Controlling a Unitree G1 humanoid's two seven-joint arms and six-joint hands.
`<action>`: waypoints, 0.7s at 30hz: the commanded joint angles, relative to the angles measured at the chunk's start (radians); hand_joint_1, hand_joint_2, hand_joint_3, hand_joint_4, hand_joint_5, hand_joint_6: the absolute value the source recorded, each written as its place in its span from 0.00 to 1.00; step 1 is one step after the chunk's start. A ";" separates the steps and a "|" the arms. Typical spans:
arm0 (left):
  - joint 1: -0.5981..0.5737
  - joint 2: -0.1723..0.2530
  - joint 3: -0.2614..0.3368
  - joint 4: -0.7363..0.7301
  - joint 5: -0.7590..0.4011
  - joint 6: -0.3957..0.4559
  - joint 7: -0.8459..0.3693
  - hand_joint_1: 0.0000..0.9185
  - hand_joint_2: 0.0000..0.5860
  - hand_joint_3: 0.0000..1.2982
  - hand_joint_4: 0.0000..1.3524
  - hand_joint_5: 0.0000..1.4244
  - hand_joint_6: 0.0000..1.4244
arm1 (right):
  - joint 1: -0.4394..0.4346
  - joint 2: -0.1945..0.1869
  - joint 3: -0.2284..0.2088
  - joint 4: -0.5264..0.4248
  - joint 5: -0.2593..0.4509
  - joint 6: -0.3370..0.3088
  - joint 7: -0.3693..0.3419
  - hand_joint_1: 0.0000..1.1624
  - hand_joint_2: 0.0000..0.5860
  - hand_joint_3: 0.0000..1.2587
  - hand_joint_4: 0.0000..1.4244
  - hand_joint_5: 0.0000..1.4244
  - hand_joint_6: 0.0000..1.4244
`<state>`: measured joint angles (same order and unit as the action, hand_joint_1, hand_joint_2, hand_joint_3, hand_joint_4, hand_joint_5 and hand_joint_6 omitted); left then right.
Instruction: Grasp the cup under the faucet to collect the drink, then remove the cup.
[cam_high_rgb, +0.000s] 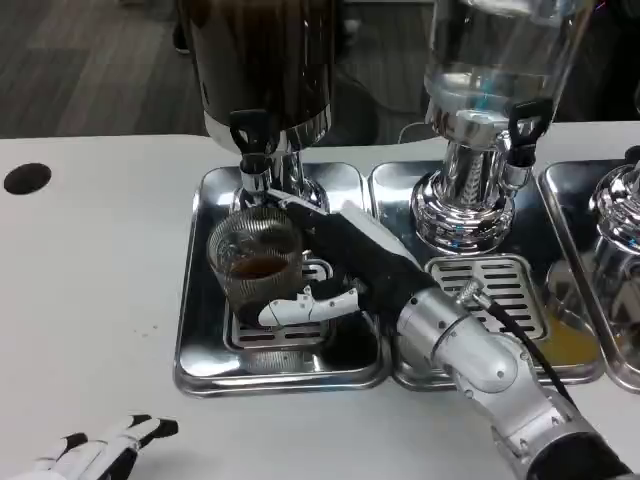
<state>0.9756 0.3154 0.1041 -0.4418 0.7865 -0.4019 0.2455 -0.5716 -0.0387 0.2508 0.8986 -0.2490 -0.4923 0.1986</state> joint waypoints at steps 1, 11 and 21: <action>0.017 -0.001 0.007 -0.006 -0.009 -0.001 -0.010 0.01 0.14 0.22 0.15 0.18 0.12 | -0.008 0.011 0.003 0.015 -0.002 -0.025 -0.010 0.75 0.11 0.14 0.13 0.17 0.17; 0.020 -0.004 0.002 -0.010 -0.002 0.004 -0.014 0.01 0.15 0.23 0.16 0.18 0.12 | -0.007 0.019 -0.003 0.038 -0.001 -0.033 -0.033 0.75 0.13 0.18 0.18 0.22 0.22; 0.013 -0.008 0.001 -0.008 -0.002 0.009 -0.020 0.01 0.16 0.23 0.16 0.19 0.12 | -0.006 0.023 -0.007 0.057 0.002 -0.045 -0.042 0.74 0.14 0.22 0.22 0.25 0.24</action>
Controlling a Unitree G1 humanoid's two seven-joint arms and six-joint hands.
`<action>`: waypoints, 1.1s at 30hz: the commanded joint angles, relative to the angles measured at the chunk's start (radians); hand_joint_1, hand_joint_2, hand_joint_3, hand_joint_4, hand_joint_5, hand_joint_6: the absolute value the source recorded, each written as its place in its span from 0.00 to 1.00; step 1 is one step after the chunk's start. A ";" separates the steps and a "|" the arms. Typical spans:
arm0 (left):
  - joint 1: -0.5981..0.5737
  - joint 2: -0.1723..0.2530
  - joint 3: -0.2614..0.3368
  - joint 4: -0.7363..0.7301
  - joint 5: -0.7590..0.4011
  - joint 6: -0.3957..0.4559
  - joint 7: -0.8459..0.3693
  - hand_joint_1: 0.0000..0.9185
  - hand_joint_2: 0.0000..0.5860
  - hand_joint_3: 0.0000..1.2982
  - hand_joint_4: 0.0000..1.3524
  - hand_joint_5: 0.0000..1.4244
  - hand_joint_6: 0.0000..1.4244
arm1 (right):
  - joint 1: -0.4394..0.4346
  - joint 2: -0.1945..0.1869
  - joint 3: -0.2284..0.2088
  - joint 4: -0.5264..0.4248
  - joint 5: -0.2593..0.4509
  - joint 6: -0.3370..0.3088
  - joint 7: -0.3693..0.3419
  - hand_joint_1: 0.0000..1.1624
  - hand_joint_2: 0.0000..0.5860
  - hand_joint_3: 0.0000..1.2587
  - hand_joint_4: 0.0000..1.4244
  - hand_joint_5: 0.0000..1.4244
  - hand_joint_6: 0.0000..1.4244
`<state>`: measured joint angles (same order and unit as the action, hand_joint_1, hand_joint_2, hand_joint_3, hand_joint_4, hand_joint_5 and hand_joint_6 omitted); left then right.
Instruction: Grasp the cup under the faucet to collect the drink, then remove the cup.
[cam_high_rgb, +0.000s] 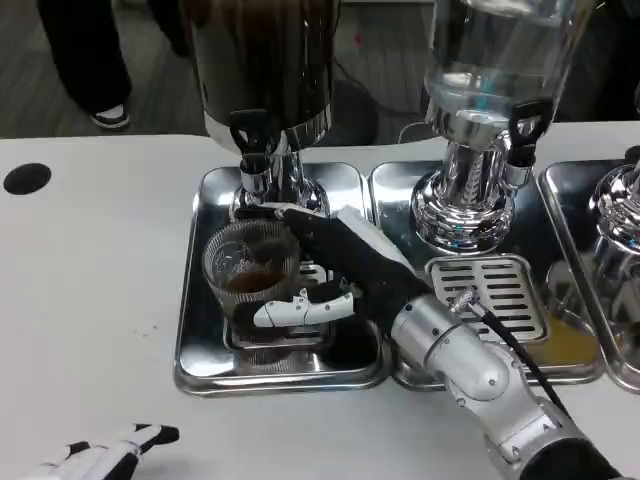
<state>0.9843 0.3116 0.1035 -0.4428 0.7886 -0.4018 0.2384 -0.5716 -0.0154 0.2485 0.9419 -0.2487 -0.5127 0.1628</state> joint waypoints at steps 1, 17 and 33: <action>0.003 -0.005 0.002 -0.007 -0.004 0.010 -0.013 0.01 0.16 0.23 0.16 0.19 0.12 | -0.007 -0.001 -0.005 0.015 0.002 -0.026 -0.007 0.75 0.14 0.23 0.22 0.25 0.25; -0.008 -0.005 0.009 -0.031 -0.004 0.024 -0.034 0.01 0.16 0.22 0.16 0.19 0.12 | -0.006 -0.002 -0.018 0.048 0.001 -0.058 -0.032 0.76 0.16 0.33 0.30 0.34 0.34; -0.022 -0.008 -0.012 -0.009 0.000 0.022 -0.031 0.01 0.16 0.22 0.16 0.20 0.13 | 0.045 -0.027 -0.053 -0.048 0.038 -0.088 -0.004 0.75 0.18 0.35 0.32 0.36 0.36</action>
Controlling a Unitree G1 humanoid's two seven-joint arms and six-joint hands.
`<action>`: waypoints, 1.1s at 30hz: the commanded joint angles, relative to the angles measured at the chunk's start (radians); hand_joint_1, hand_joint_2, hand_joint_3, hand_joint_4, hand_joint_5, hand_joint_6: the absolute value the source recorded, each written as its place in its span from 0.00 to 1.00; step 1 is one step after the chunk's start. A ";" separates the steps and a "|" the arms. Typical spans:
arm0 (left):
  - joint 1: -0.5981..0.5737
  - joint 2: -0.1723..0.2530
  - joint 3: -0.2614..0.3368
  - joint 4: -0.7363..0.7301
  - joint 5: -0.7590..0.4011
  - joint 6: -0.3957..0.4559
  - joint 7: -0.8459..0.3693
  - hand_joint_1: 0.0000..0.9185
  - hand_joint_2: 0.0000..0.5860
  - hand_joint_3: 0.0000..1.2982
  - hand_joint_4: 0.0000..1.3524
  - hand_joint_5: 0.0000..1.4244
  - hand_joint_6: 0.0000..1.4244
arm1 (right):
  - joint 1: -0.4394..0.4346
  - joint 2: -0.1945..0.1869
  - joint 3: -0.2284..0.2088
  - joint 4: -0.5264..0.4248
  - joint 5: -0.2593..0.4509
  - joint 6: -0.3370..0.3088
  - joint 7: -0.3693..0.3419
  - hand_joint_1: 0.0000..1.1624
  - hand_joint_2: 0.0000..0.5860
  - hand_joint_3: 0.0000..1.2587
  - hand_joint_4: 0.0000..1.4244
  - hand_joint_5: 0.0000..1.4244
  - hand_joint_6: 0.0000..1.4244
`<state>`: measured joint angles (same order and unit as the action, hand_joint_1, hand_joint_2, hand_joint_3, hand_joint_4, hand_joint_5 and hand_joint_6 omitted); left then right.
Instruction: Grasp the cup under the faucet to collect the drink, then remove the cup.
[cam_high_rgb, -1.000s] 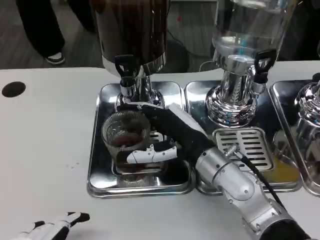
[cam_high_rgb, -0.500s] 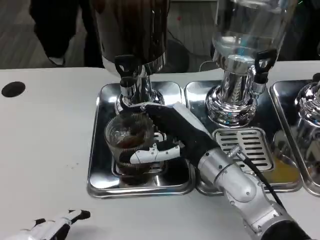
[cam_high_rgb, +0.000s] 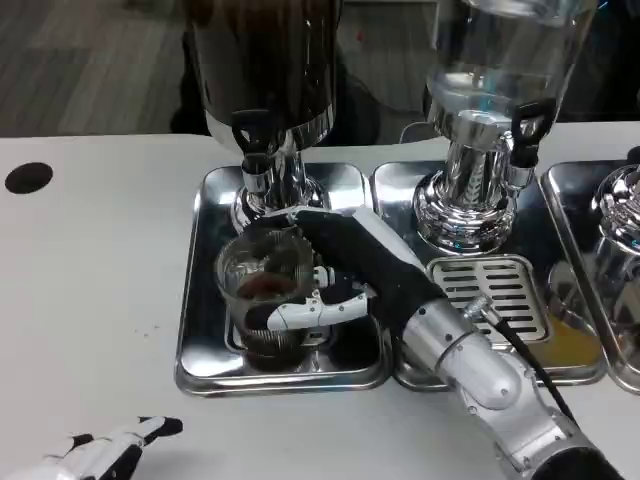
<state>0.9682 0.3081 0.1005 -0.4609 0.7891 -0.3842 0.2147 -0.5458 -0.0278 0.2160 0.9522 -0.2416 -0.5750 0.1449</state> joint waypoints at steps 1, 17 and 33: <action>-0.007 -0.005 -0.010 0.010 0.001 0.004 -0.007 0.01 0.16 0.22 0.16 0.20 0.13 | 0.025 -0.019 -0.022 -0.074 0.033 -0.024 0.019 0.75 0.18 0.35 0.32 0.36 0.36; -0.036 -0.007 -0.051 0.008 0.017 0.015 -0.016 0.01 0.16 0.22 0.16 0.20 0.13 | 0.178 -0.092 -0.048 -0.392 0.091 0.057 0.127 0.74 0.19 0.36 0.32 0.36 0.36; -0.088 -0.008 -0.097 0.017 0.023 0.045 -0.032 0.01 0.16 0.21 0.16 0.20 0.13 | 0.418 -0.255 -0.108 -0.714 0.167 0.114 0.222 0.74 0.19 0.37 0.33 0.36 0.35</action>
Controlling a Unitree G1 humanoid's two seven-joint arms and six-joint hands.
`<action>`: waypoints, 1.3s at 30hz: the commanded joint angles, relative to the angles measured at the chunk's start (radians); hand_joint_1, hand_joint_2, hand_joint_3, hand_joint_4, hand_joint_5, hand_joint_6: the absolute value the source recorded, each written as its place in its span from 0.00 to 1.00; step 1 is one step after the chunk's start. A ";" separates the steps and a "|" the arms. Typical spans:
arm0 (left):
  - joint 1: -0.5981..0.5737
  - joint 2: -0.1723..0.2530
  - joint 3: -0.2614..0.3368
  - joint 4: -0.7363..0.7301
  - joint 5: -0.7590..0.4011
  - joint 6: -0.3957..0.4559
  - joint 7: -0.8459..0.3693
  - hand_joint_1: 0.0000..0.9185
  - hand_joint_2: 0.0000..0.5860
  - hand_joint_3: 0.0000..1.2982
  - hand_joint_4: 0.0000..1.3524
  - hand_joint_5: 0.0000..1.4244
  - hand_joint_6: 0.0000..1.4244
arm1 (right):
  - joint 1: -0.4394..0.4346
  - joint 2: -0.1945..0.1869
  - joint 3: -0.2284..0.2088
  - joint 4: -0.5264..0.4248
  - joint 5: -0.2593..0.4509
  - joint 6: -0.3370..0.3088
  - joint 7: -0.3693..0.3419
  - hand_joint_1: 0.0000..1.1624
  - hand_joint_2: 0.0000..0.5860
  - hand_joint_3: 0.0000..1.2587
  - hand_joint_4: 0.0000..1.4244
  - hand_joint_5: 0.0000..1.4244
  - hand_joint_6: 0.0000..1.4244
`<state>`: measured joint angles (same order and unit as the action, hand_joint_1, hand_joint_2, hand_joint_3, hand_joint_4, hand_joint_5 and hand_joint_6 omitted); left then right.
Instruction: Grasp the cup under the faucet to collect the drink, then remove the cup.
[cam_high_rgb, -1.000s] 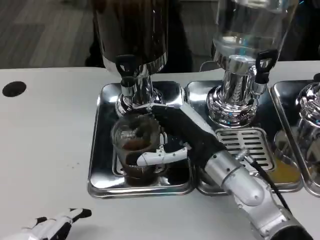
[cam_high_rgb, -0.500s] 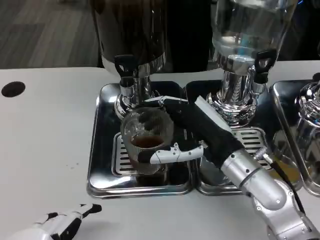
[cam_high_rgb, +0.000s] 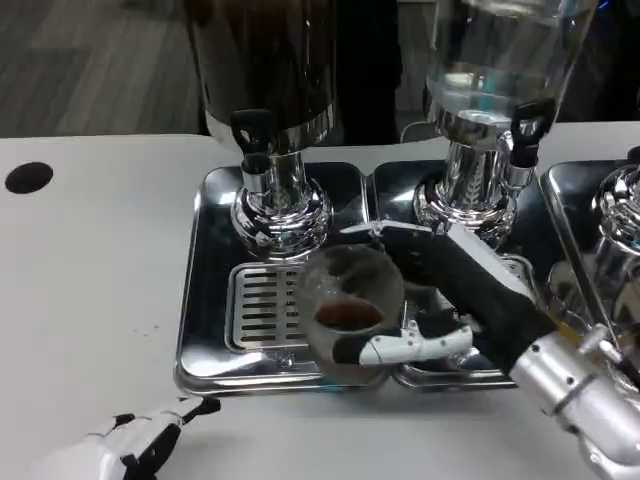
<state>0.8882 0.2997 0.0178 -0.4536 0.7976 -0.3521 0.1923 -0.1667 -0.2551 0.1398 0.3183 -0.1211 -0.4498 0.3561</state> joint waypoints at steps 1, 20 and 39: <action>-0.012 0.001 -0.017 0.011 0.016 0.015 -0.011 0.01 0.16 0.21 0.16 0.20 0.13 | 0.064 -0.044 -0.045 -0.104 0.059 -0.013 0.016 0.74 0.19 0.37 0.33 0.36 0.35; -0.037 0.002 -0.060 0.007 0.029 0.052 -0.016 0.00 0.16 0.21 0.16 0.20 0.13 | 0.278 -0.152 -0.170 -0.182 0.142 -0.114 0.067 0.73 0.18 0.37 0.33 0.36 0.35; -0.006 0.000 -0.092 -0.042 0.071 0.094 -0.035 0.01 0.16 0.21 0.16 0.20 0.13 | 0.324 -0.133 -0.216 0.040 0.178 -0.369 0.068 0.73 0.19 0.37 0.33 0.36 0.35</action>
<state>0.8653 0.2995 -0.0645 -0.4756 0.8412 -0.2728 0.1719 0.1734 -0.3985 -0.0604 0.3304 0.0195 -0.7540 0.4305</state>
